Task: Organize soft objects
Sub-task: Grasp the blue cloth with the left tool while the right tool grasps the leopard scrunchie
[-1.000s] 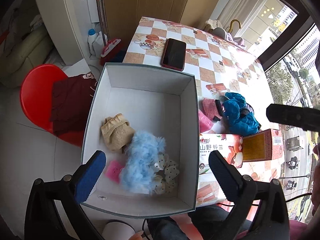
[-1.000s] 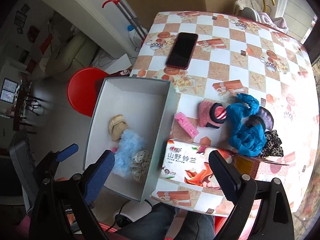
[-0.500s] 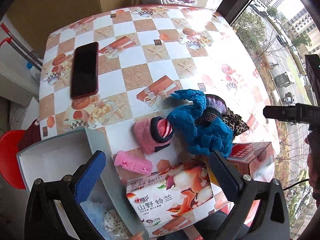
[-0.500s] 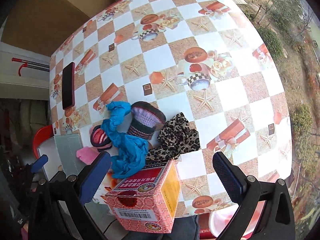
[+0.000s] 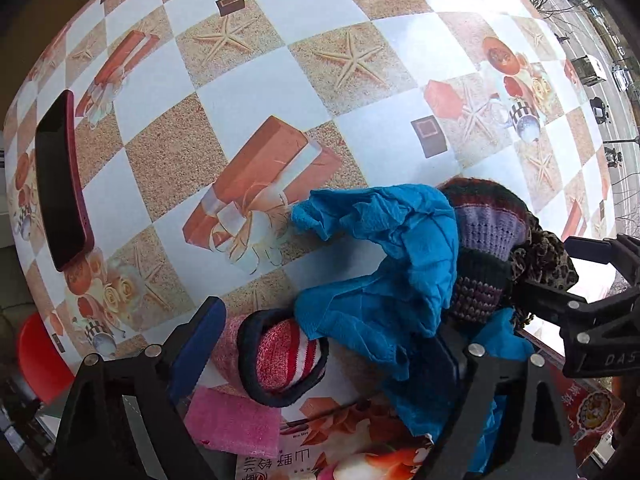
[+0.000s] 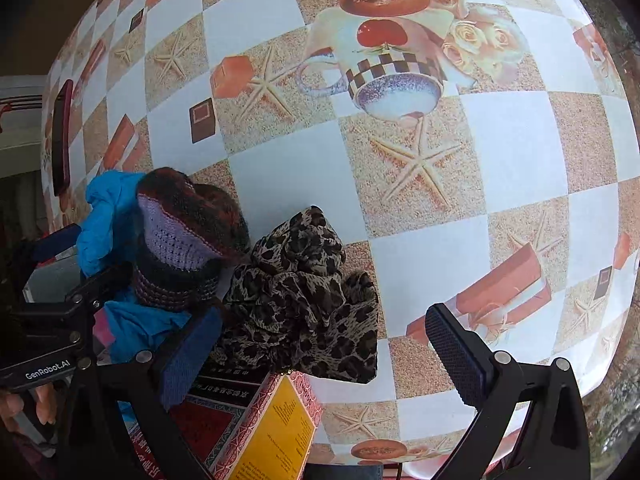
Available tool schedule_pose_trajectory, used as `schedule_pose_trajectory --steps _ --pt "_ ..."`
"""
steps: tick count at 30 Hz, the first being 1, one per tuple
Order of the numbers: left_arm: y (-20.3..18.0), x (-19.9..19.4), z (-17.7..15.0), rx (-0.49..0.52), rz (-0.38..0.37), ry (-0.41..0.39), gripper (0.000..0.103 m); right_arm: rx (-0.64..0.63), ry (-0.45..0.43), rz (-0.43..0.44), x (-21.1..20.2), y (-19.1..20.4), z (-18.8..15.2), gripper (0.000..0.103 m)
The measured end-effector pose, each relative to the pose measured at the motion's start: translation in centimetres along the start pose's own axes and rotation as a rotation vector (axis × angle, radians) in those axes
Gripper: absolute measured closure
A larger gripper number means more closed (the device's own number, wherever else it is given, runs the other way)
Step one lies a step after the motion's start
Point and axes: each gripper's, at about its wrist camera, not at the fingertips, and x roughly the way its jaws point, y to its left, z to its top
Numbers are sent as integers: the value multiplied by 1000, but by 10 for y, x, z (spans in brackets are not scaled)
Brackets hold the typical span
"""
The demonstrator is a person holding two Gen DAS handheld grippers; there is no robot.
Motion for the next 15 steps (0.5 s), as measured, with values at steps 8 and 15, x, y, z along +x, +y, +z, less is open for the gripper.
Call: schedule_pose_trajectory --steps 8,15 --pt "7 5 1 -19 3 20 84 -61 17 33 2 14 -7 76" --pt "27 -54 -14 -96 12 -199 85 13 -146 70 -42 -6 -10 80"
